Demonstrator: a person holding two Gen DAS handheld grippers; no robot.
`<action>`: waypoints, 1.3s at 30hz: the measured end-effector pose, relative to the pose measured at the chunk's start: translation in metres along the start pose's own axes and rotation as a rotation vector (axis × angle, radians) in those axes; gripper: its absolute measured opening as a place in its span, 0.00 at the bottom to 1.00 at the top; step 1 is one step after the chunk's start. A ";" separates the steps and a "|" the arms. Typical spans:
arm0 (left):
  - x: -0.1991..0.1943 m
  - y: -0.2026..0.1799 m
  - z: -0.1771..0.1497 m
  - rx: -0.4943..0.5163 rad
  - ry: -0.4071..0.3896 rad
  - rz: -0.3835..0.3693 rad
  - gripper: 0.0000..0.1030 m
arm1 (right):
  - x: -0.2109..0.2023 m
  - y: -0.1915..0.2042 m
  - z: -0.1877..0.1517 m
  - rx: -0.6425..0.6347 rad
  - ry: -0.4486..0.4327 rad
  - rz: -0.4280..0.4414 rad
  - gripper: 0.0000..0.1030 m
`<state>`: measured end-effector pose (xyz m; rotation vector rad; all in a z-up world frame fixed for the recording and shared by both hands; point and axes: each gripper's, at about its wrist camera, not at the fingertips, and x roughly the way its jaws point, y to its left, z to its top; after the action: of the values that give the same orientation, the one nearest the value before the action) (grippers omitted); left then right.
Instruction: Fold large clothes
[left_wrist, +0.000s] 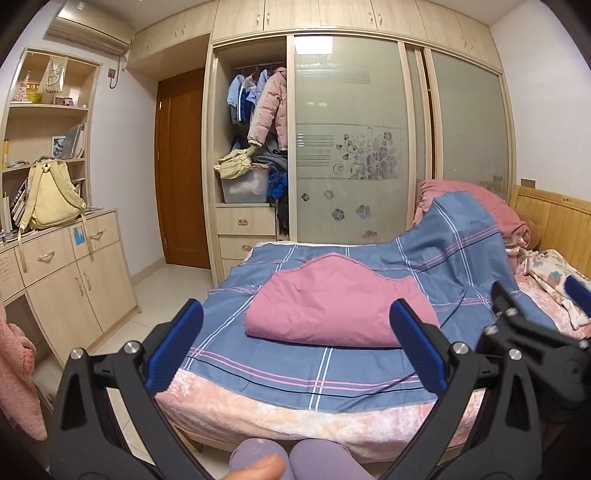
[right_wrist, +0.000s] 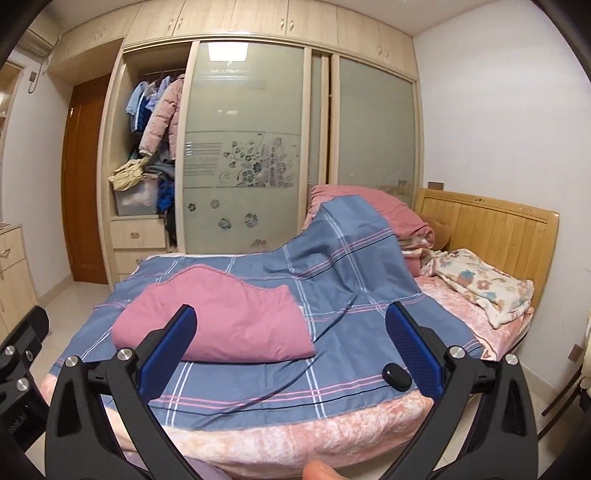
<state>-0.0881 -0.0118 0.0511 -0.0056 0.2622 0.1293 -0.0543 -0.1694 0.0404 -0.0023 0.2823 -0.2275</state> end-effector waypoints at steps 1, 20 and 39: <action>-0.001 0.001 0.000 0.000 -0.001 -0.001 0.98 | 0.000 0.003 -0.001 -0.007 0.007 0.005 0.99; 0.011 -0.002 -0.005 0.038 0.035 0.025 0.98 | 0.013 0.014 -0.015 -0.018 0.051 -0.013 0.99; 0.016 -0.004 -0.009 0.040 0.045 0.024 0.98 | 0.015 0.015 -0.021 -0.014 0.057 -0.021 0.99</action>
<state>-0.0744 -0.0138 0.0377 0.0346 0.3101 0.1481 -0.0430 -0.1576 0.0160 -0.0122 0.3403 -0.2469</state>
